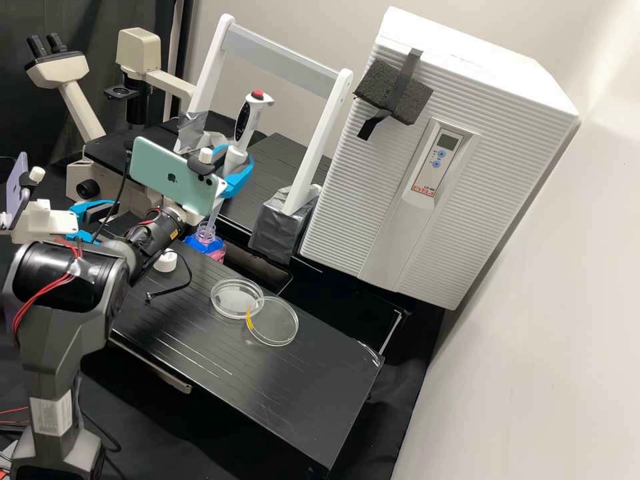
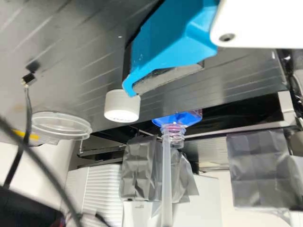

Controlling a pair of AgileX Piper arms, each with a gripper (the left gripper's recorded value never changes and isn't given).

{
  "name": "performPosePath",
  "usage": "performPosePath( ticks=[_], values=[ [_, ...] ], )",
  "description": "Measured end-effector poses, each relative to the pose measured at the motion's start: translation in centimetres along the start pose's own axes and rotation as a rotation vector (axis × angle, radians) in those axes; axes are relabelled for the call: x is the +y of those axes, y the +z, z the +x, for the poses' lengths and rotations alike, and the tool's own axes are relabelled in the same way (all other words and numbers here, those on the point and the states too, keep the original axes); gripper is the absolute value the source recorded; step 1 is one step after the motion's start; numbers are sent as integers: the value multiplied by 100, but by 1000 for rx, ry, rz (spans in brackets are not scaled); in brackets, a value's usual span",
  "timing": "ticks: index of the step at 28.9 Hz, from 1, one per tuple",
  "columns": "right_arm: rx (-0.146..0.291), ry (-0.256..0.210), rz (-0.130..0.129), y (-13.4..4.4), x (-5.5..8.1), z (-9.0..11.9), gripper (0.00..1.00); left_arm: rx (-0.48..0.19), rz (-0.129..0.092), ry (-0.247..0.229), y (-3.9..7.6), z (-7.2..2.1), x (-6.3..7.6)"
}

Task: Use the pipette

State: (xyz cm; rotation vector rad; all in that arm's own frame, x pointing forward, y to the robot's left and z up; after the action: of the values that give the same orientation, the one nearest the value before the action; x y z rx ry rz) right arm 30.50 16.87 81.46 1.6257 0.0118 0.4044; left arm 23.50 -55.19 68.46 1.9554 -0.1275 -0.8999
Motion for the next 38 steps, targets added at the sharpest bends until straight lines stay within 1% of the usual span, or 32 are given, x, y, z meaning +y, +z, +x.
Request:
performPosePath(
  ticks=[1,3,6,8,11,12,15,16,19,23,25,26,30,31,35,36,37,38],
  values=[
    [10,21,15,-56,42,7,0,-3,-3,6,2,-11,-4],
    [28,46,28,-121,90,19,0,-4,-7,6,3,-25,-14],
    [53,77,44,-208,199,11,0,-5,-9,5,3,-49,-34],
    [62,94,51,-242,270,1,0,-8,-10,11,5,-53,-32],
    [81,127,62,-276,429,-47,0,-9,-10,13,6,-56,-33],
    [90,142,70,-274,516,-87,0,-9,-10,13,6,-56,-33],
    [100,170,82,-248,675,-179,0,-11,-10,12,10,-56,-34],
    [104,180,81,-231,732,-214,0,-13,-10,12,17,-55,-36],
    [89,200,92,-149,891,-313,0,-22,-7,9,34,-53,-42],
    [65,219,105,-45,1025,-426,0,-42,2,3,67,-47,-48],
    [42,228,100,32,1073,-480,0,-49,4,2,78,-42,-47],
    [34,230,102,56,1089,-505,0,-49,4,3,78,-41,-46],
    [-11,225,89,157,1117,-566,0,-49,4,3,78,-41,-46],
    [-26,216,79,187,1128,-589,0,-52,5,3,86,-37,-44],
    [-54,205,54,250,1162,-636,0,-55,6,5,94,-32,-42],
    [-56,202,48,256,1168,-654,0,-57,6,8,98,-24,-32],
    [-61,200,42,268,1177,-673,0,-65,9,10,114,-15,-27],
    [-60,204,40,267,1191,-683,0,-80,17,6,133,-10,-29]
  ],
)
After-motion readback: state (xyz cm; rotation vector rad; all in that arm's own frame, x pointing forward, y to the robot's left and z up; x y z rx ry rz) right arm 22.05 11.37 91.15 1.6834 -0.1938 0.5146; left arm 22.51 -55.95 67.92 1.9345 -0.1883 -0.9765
